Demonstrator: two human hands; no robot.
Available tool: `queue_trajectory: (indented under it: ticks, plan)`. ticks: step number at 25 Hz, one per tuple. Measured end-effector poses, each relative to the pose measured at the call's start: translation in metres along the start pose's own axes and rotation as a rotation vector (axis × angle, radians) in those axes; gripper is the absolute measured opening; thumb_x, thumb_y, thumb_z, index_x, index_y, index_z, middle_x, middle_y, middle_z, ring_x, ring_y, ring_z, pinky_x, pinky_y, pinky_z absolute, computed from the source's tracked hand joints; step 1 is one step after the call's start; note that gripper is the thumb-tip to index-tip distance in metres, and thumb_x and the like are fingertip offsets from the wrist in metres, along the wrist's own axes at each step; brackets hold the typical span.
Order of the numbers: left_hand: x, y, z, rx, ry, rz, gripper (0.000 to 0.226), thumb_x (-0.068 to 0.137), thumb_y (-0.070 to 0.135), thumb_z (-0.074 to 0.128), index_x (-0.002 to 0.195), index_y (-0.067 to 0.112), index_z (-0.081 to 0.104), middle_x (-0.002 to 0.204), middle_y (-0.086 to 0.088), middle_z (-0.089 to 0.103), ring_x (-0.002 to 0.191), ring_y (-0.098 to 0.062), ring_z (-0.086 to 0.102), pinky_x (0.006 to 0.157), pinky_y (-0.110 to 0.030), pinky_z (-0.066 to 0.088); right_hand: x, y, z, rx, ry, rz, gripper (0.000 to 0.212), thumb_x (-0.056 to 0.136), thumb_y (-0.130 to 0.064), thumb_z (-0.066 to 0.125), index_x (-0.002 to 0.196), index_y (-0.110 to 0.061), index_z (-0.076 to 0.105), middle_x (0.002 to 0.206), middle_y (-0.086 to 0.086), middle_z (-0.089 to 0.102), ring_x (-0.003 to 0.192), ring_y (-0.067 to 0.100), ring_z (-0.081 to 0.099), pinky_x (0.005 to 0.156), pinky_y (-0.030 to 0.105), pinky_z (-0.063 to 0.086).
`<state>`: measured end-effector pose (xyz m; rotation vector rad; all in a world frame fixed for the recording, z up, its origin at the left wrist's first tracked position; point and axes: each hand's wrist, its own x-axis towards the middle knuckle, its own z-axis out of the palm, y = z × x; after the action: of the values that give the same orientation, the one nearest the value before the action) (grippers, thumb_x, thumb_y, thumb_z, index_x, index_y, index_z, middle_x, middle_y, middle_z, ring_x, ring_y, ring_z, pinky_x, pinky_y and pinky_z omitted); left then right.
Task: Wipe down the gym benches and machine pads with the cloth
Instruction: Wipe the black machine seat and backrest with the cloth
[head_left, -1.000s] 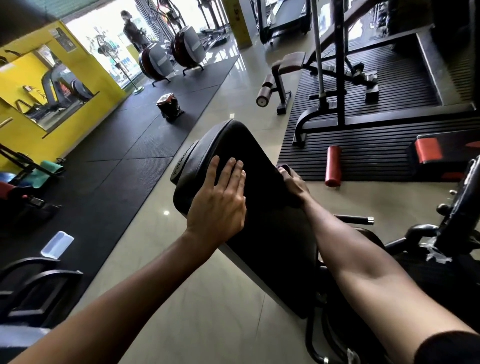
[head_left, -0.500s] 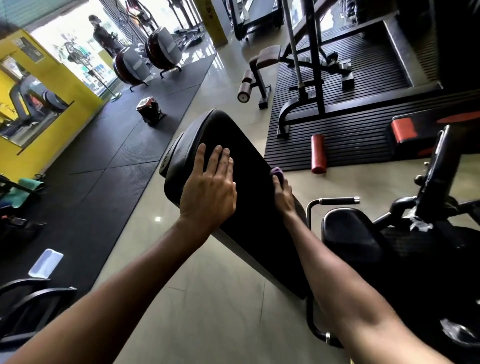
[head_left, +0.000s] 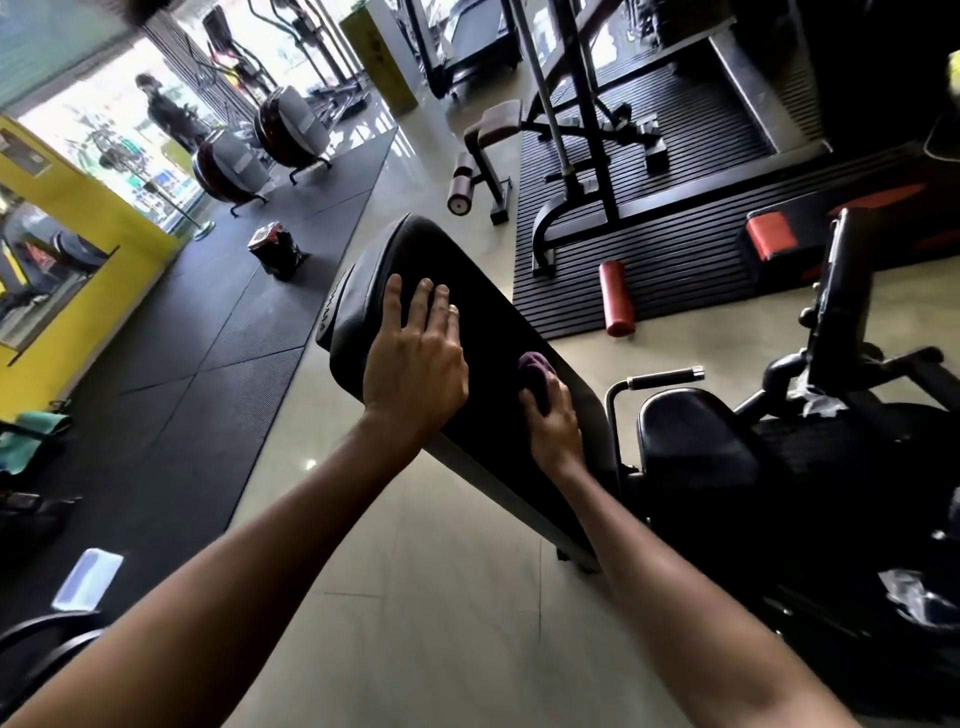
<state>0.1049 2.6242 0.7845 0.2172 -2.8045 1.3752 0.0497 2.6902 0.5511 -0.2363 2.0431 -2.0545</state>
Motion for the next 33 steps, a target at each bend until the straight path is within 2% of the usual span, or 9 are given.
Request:
queue_trajectory:
  ticks: [4, 7, 11, 14, 17, 21, 24, 29, 33]
  plan:
    - [-0.002, 0.000, -0.004, 0.042, -0.055, 0.035, 0.060, 0.099, 0.037, 0.026, 0.149, 0.009, 0.045, 0.158, -0.016, 0.037, 0.151, -0.035, 0.024, 0.122, -0.061, 0.006, 0.010, -0.032, -0.001, 0.033, -0.036, 0.140, 0.049, 0.097, -0.052, 0.053, 0.144, -0.041, 0.049, 0.153, -0.003, 0.046, 0.137, 0.024, 0.048, 0.113, 0.038, 0.035]
    - [-0.003, 0.002, -0.004, 0.051, -0.063, 0.074, 0.062, 0.098, 0.036, 0.022, 0.149, 0.008, 0.045, 0.157, -0.016, 0.039, 0.151, -0.036, 0.025, 0.122, -0.061, 0.006, -0.039, -0.052, 0.005, 0.080, -0.040, -0.118, 0.056, 0.093, -0.060, 0.047, 0.146, -0.044, 0.047, 0.155, -0.014, 0.043, 0.141, 0.012, 0.042, 0.110, 0.037, 0.037]
    - [-0.020, 0.032, 0.005, 0.049, -0.109, 0.238, 0.063, 0.101, 0.040, 0.025, 0.152, 0.006, 0.038, 0.159, -0.017, 0.035, 0.151, -0.033, 0.024, 0.123, -0.057, 0.006, -0.101, -0.003, 0.010, -0.016, 0.079, -0.327, 0.050, 0.101, -0.039, 0.049, 0.150, -0.029, 0.048, 0.157, -0.009, 0.043, 0.149, 0.010, 0.032, 0.120, 0.040, 0.031]
    - [-0.032, 0.037, 0.013, 0.076, -0.110, 0.289, 0.059, 0.105, 0.037, 0.025, 0.154, 0.007, 0.033, 0.161, -0.017, 0.030, 0.152, -0.033, 0.021, 0.124, -0.055, 0.007, -0.088, 0.030, -0.002, -0.045, 0.127, -0.064, 0.049, 0.097, -0.041, 0.046, 0.145, -0.029, 0.054, 0.150, -0.004, 0.050, 0.141, 0.017, 0.044, 0.115, 0.042, 0.037]
    - [-0.033, 0.034, 0.015, 0.096, -0.095, 0.296, 0.058, 0.106, 0.035, 0.020, 0.155, 0.007, 0.033, 0.161, -0.017, 0.030, 0.152, -0.034, 0.022, 0.124, -0.054, 0.009, -0.058, 0.002, -0.009, 0.062, 0.088, 0.279, 0.042, 0.098, -0.034, 0.054, 0.140, -0.035, 0.057, 0.148, 0.000, 0.051, 0.134, 0.024, 0.050, 0.109, 0.034, 0.038]
    - [-0.032, 0.041, 0.018, 0.117, -0.100, 0.319, 0.059, 0.106, 0.037, 0.019, 0.154, 0.007, 0.033, 0.161, -0.016, 0.032, 0.151, -0.034, 0.023, 0.124, -0.053, 0.011, -0.090, -0.031, 0.011, 0.049, 0.104, -0.148, 0.049, 0.096, -0.036, 0.056, 0.145, -0.035, 0.051, 0.154, -0.009, 0.046, 0.142, 0.014, 0.041, 0.114, 0.029, 0.034]
    - [-0.029, 0.040, 0.021, 0.107, -0.084, 0.346, 0.059, 0.105, 0.039, 0.021, 0.152, 0.007, 0.039, 0.158, -0.017, 0.038, 0.149, -0.035, 0.029, 0.123, -0.055, 0.015, -0.119, 0.016, 0.010, -0.110, 0.142, -0.374, 0.049, 0.098, -0.027, 0.052, 0.147, -0.020, 0.051, 0.154, -0.002, 0.046, 0.148, 0.018, 0.035, 0.122, 0.035, 0.028]
    - [-0.028, 0.041, 0.024, 0.097, -0.068, 0.347, 0.057, 0.103, 0.037, 0.026, 0.146, 0.006, 0.050, 0.152, -0.018, 0.046, 0.144, -0.037, 0.038, 0.121, -0.056, 0.020, -0.098, 0.031, -0.009, 0.020, 0.168, 0.214, 0.056, 0.085, -0.041, 0.043, 0.138, -0.037, 0.057, 0.146, -0.002, 0.051, 0.135, 0.023, 0.048, 0.112, 0.040, 0.037]
    - [-0.027, 0.041, 0.025, 0.091, -0.071, 0.342, 0.059, 0.105, 0.038, 0.019, 0.149, 0.007, 0.044, 0.156, -0.017, 0.041, 0.147, -0.037, 0.033, 0.122, -0.056, 0.018, -0.119, -0.023, 0.020, 0.014, 0.123, -0.169, 0.070, 0.086, -0.025, 0.063, 0.153, -0.029, 0.041, 0.160, -0.004, 0.035, 0.152, 0.018, 0.023, 0.125, 0.040, 0.022]
